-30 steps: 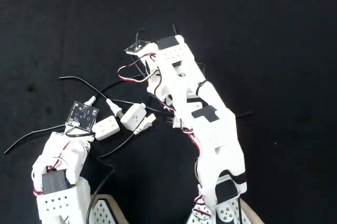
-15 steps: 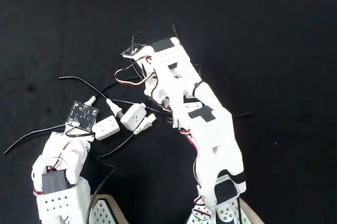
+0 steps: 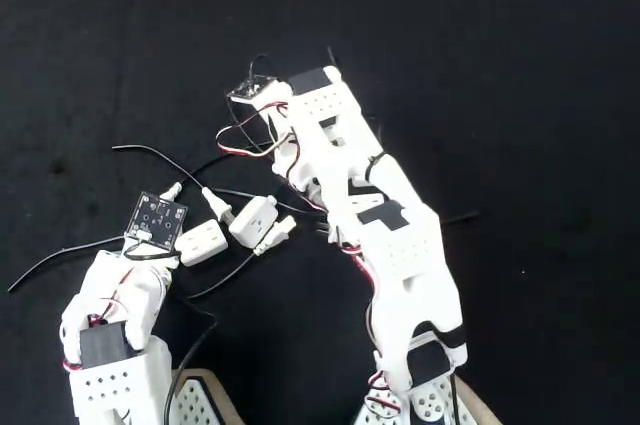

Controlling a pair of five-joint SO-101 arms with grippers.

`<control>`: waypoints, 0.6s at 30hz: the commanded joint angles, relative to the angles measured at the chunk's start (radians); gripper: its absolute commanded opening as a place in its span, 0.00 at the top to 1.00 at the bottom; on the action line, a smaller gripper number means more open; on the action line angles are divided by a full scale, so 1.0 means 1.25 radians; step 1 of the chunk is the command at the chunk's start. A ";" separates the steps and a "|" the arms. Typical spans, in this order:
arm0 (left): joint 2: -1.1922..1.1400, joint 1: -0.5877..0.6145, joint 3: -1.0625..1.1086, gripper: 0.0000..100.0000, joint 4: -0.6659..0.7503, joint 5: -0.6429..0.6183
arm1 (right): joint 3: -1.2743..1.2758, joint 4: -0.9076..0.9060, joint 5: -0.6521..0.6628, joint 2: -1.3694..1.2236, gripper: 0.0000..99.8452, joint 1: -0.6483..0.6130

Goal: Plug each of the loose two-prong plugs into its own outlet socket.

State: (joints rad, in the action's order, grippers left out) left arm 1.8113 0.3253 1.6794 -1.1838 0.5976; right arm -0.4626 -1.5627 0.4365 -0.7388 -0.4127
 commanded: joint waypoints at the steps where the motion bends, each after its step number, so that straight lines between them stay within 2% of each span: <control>1: 0.006 0.008 0.012 0.88 0.016 0.007 | -0.045 0.001 -0.002 0.006 0.83 -0.014; 5: 0.006 0.008 0.012 0.88 0.016 0.007 | -0.046 0.006 0.002 0.007 0.81 -0.014; 13: 0.006 0.008 0.012 0.88 0.015 0.007 | -0.069 0.000 0.000 0.006 0.97 -0.025; 18: 0.006 0.008 0.012 0.88 0.015 0.007 | -0.071 -0.031 0.004 0.006 0.98 -0.026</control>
State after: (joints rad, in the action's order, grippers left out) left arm 1.8113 0.3253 1.6794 -1.1838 0.5976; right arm -0.5010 -1.5719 0.4381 -0.7403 -0.4158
